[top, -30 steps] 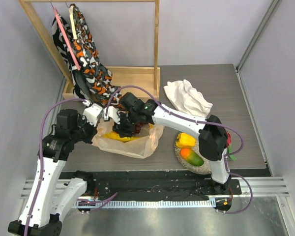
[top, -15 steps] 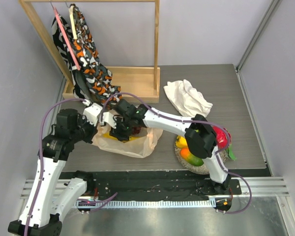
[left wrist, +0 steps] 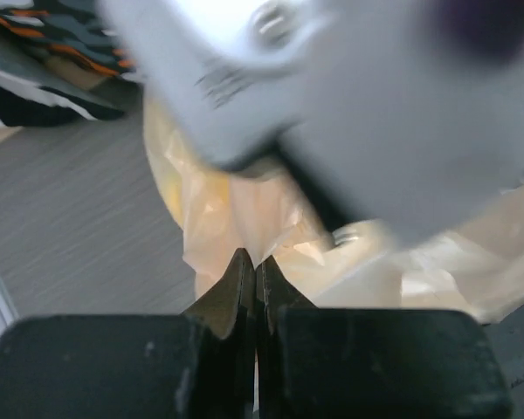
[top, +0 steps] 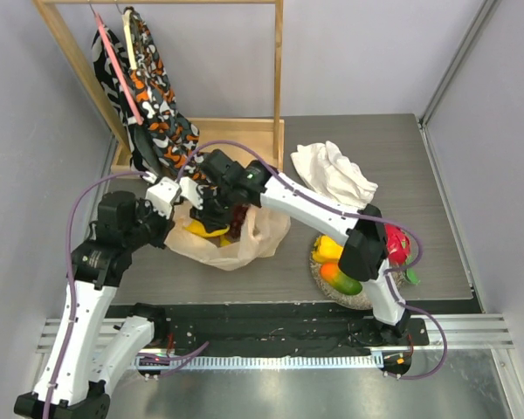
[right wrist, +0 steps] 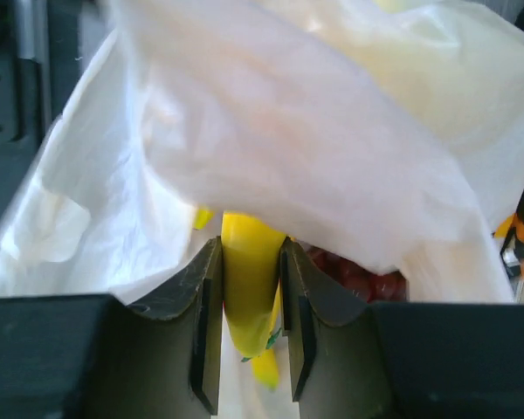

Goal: Take the fake fruits out of the plastic bag
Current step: Take out the fake fruit from the plastic bag, then place the fake fruit on the plate.

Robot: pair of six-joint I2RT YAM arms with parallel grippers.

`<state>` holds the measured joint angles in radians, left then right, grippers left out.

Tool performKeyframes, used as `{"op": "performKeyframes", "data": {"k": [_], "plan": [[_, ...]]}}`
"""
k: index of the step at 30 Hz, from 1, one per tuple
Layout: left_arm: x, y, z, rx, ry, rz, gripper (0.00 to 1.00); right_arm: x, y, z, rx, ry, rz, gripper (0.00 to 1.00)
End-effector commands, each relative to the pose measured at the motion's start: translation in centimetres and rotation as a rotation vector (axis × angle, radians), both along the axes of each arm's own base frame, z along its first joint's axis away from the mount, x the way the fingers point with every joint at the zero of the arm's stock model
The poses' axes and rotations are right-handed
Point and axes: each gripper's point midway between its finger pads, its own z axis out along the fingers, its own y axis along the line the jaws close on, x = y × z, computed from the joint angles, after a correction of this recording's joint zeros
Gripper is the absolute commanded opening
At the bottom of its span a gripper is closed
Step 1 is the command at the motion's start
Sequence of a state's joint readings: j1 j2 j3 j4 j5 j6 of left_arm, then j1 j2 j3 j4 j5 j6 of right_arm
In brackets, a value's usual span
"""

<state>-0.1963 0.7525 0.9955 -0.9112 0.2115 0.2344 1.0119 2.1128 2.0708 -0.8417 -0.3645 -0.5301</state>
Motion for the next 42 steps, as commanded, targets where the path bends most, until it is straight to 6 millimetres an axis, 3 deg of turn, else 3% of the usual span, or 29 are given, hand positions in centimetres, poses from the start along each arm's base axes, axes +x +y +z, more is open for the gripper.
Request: {"op": "performKeyframes", "data": {"k": [1,4,6,10,14,18,22,23,27,28,29,31,33,37,39,42], "plan": [[1.3,0.5,0.4,0.005,-0.011,0.051,0.00,-4.7,-3.3,9.8,0.110,0.004,0.141,0.19],[2.5,1.1,1.0,0.022,-0.035,0.102,0.00,-6.2,-6.5,7.8,-0.016,0.049,0.184,0.18],[3.3,1.5,1.7,0.031,-0.070,0.126,0.00,-6.4,-8.6,6.7,-0.079,0.077,0.174,0.11],[4.9,2.2,2.5,0.058,-0.123,0.169,0.00,-5.9,-10.3,6.8,-0.102,0.058,0.156,0.10],[6.0,2.1,2.3,0.054,-0.098,0.181,0.00,-6.5,-11.7,10.1,-0.055,-0.020,0.181,0.10],[7.2,1.6,1.8,0.050,-0.081,0.176,0.00,-7.9,-13.3,14.3,0.044,-0.121,0.223,0.01],[8.0,1.4,1.5,0.044,-0.066,0.179,0.00,-7.4,-13.9,16.1,0.136,-0.234,0.170,0.01],[8.1,1.3,1.7,0.039,-0.067,0.179,0.00,-6.6,-13.2,17.6,0.205,-0.276,0.127,0.01],[7.7,0.8,1.8,0.013,-0.056,0.169,0.00,-1.9,-14.8,22.1,0.374,-0.418,-0.182,0.01],[7.6,0.8,1.7,0.011,-0.052,0.169,0.00,-1.0,-15.8,23.2,0.407,-0.432,-0.250,0.01],[7.6,0.9,1.6,0.012,-0.049,0.171,0.00,1.4,-17.7,24.2,0.440,-0.420,-0.368,0.01],[7.5,0.8,1.7,0.007,-0.046,0.167,0.00,3.4,-20.5,26.0,0.495,-0.407,-0.487,0.01],[7.4,0.6,1.5,0.005,-0.036,0.160,0.00,5.6,-24.0,26.6,0.505,-0.411,-0.602,0.01],[7.4,0.2,1.4,-0.007,-0.021,0.144,0.00,5.8,-27.6,27.6,0.583,-0.330,-0.739,0.01],[7.5,-0.2,1.5,-0.025,-0.017,0.135,0.00,5.1,-28.2,28.4,0.646,-0.268,-0.752,0.01],[7.7,-1.1,1.5,-0.058,0.002,0.104,0.00,4.5,-27.1,29.2,0.756,-0.129,-0.725,0.01]]}}
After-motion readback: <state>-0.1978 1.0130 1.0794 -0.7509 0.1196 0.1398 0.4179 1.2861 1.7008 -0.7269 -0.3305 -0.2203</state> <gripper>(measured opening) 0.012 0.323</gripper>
